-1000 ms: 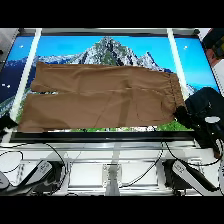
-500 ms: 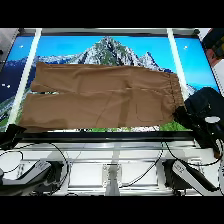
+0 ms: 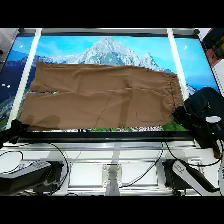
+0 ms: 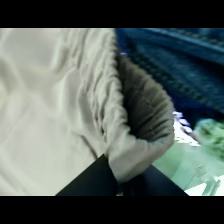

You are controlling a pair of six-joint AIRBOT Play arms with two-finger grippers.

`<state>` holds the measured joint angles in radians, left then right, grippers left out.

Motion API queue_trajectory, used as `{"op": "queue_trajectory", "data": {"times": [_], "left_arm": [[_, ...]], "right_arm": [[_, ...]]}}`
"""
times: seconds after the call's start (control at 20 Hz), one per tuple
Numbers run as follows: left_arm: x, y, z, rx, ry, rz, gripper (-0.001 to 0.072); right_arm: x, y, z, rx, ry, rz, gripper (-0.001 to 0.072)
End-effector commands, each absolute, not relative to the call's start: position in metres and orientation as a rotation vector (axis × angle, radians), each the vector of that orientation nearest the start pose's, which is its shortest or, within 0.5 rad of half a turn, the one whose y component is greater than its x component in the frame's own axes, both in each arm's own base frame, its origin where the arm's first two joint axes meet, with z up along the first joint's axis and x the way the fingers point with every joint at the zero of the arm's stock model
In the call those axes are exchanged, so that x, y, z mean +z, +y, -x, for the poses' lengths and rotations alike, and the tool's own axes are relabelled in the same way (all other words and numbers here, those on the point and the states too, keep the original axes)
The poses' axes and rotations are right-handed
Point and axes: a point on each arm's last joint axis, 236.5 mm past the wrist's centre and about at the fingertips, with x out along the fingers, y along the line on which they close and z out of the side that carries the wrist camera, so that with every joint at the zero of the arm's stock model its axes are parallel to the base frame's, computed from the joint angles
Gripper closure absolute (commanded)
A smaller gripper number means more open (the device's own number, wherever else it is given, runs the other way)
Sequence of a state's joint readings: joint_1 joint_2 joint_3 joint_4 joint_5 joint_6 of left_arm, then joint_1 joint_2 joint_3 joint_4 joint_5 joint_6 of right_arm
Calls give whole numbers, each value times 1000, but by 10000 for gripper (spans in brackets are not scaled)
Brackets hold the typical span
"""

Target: Fold the clothes and pants, and hang the long-sleeved shirts on hangers.

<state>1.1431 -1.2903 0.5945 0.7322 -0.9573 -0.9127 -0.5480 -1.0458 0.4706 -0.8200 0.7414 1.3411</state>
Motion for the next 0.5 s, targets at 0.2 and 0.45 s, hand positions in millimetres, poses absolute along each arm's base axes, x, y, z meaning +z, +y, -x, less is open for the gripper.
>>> {"op": "queue_trajectory", "data": {"times": [0.2,0.45], "left_arm": [[-48,200,-263,243,828,841,695],[22,225,-296,274,710,685,700]], "right_arm": [[-13,-48,-292,-149,1003,-752,684],[60,-79,-290,-294,847,-683,685]]}}
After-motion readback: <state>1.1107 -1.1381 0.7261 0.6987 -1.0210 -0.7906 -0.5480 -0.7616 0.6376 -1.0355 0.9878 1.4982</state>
